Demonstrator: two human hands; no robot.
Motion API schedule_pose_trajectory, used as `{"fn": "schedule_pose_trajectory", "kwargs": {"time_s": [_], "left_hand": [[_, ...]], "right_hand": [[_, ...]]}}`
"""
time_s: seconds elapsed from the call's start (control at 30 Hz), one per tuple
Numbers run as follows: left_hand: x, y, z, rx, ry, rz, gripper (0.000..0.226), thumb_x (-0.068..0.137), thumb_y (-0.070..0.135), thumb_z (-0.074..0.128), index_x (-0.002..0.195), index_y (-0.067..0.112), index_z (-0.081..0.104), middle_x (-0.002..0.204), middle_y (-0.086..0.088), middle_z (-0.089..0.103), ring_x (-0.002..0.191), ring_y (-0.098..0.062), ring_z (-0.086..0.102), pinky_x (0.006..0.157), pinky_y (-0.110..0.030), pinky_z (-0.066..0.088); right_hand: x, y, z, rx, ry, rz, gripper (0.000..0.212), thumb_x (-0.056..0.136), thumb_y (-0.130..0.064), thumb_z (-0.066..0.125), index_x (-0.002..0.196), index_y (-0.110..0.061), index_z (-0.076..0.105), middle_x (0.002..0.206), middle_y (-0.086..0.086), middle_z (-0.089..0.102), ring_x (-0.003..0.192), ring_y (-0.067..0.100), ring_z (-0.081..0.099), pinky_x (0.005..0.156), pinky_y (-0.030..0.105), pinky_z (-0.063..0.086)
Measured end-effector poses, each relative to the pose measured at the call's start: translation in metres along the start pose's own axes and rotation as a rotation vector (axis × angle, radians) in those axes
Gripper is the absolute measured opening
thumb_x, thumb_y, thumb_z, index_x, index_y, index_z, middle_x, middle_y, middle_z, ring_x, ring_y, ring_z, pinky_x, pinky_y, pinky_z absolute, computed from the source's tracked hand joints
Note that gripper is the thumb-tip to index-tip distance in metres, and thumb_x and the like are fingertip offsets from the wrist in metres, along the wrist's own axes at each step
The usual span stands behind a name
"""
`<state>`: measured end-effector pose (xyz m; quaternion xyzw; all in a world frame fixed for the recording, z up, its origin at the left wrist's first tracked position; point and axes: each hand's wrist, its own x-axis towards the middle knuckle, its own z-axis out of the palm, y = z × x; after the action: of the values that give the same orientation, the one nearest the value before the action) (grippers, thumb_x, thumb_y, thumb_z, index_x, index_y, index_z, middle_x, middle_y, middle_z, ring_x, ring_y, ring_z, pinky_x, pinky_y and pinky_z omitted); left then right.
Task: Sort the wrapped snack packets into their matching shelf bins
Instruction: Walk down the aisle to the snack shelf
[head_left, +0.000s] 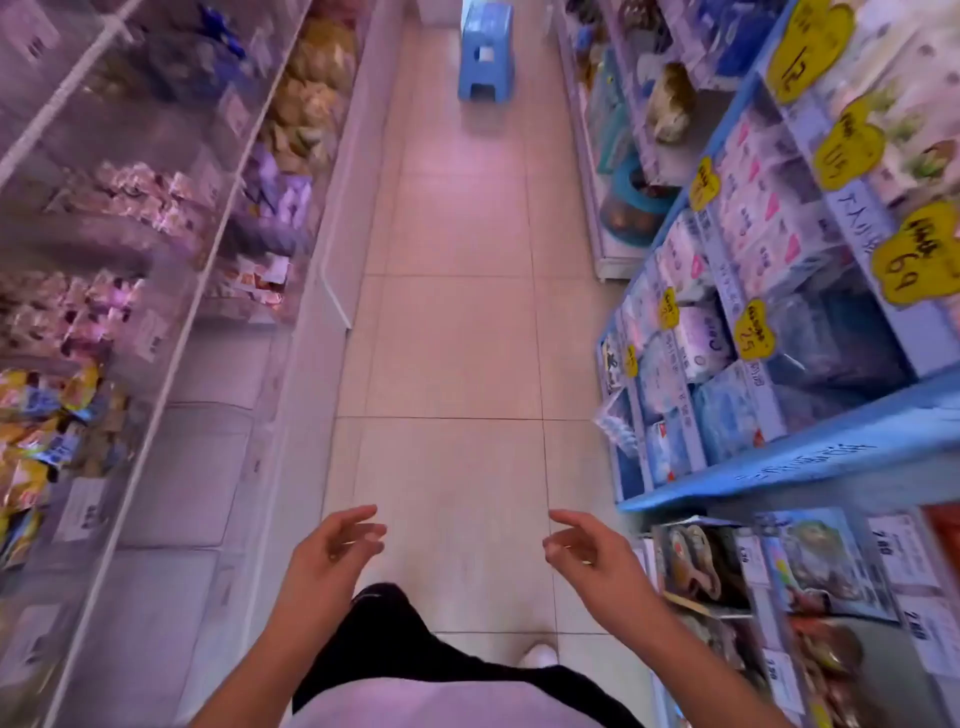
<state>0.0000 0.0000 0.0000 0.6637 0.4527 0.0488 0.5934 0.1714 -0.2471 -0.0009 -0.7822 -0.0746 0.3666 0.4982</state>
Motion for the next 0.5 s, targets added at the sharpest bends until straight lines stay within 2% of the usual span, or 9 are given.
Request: {"fn": "schedule_pose_trajectory", "kwargs": {"time_s": [0.07,0.17,0.27,0.4,0.5], "left_hand": [[0.013,0.002,0.005,0.009,-0.02,-0.031,0.032,0.089,0.004,0.065,0.109,0.029,0.069,0.098,0.004,0.076,0.093,-0.015,0.072,0.085,-0.033,0.052],[0.042,0.009,0.011,0.006,-0.055,-0.068,0.029,0.091,0.008,0.065,0.109,0.03,0.068,0.099,0.007,0.076,0.094,-0.014,0.072,0.089,-0.035,0.051],[0.096,0.025,0.011,-0.01,-0.085,-0.083,0.028,0.091,0.006,0.064,0.109,0.027,0.068,0.099,0.006,0.076,0.095,-0.012,0.071,0.088,-0.03,0.051],[0.171,0.065,0.002,0.0,-0.182,-0.098,0.028,0.092,0.003,0.063,0.11,0.024,0.068,0.099,0.008,0.076,0.096,-0.006,0.07,0.082,-0.016,0.049],[0.23,0.105,-0.012,0.002,-0.244,-0.064,0.027,0.093,0.004,0.064,0.11,0.024,0.068,0.101,0.006,0.076,0.096,-0.006,0.07,0.087,-0.018,0.05]], "right_hand": [[0.019,-0.004,0.0,0.001,-0.023,0.036,0.032,0.088,-0.006,0.068,0.112,-0.027,0.064,0.09,0.0,0.073,0.086,0.011,0.069,0.08,0.02,0.053],[0.056,-0.013,0.008,-0.047,-0.032,0.045,0.031,0.088,-0.009,0.068,0.113,-0.028,0.064,0.091,-0.003,0.073,0.088,0.007,0.068,0.079,0.017,0.052],[0.108,-0.034,0.023,-0.083,-0.036,0.059,0.031,0.09,-0.013,0.066,0.117,-0.028,0.064,0.097,-0.005,0.071,0.094,0.007,0.067,0.08,0.017,0.051],[0.173,-0.084,0.041,-0.12,-0.006,0.083,0.031,0.091,-0.018,0.066,0.12,-0.03,0.062,0.104,-0.007,0.069,0.095,0.005,0.065,0.082,0.018,0.051],[0.219,-0.127,0.05,-0.097,0.02,0.047,0.031,0.09,-0.015,0.067,0.116,-0.033,0.063,0.102,-0.005,0.07,0.09,0.004,0.066,0.072,0.019,0.053]]}}
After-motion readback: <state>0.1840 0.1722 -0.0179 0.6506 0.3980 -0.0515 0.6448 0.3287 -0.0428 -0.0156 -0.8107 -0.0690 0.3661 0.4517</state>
